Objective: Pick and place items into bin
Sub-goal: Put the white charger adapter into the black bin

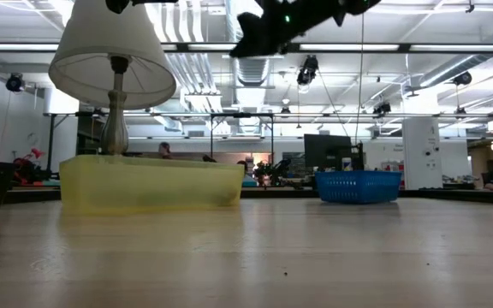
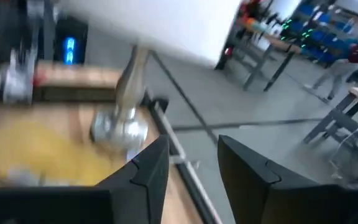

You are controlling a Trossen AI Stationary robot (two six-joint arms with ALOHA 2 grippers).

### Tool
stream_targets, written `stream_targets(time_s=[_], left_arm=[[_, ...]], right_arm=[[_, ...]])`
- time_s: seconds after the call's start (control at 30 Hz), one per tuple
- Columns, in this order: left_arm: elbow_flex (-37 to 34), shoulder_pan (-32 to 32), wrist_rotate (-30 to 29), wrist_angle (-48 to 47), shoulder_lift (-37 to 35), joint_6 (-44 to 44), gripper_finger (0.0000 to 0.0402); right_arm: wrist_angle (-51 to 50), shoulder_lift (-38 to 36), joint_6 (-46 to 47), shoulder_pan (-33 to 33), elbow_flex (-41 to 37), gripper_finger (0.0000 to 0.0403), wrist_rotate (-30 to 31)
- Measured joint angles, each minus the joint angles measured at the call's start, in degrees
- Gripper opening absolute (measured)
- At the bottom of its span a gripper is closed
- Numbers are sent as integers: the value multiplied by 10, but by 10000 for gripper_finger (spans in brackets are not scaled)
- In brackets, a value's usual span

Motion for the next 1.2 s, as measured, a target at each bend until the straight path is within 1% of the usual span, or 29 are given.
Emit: stream_targets(time_s=[0.1,0.17,0.23,0.4,0.53,0.67,0.73,0.83,0.97,1.2], left_arm=[[-4,0,0,-1,0,0,207],[-6,0,0,0,0,0,207],[-6,0,0,0,0,-1,207],[-6,0,0,1,0,-1,207],[-6,0,0,0,0,-15,207],[-6,0,0,0,0,-37,207],[-6,0,0,0,0,-44,207],[-6,0,0,0,0,-44,207],[-7,0,0,0,0,-38,207],[-12,2,-1,0,0,4,207]], right_arm=[[2,0,-13,-12,36,119,-8],[3,0,-39,-24,58,117,-30],[1,0,-44,-36,80,114,-46],[-48,-2,26,-51,118,115,-42],[-55,-2,77,-53,120,119,-52],[-98,-2,68,-54,119,116,-136],[-119,-2,94,-53,119,113,-153],[-137,-2,129,-55,118,110,-155],[-159,-2,129,-59,118,110,-163],[-165,-2,129,-66,118,119,-164]])
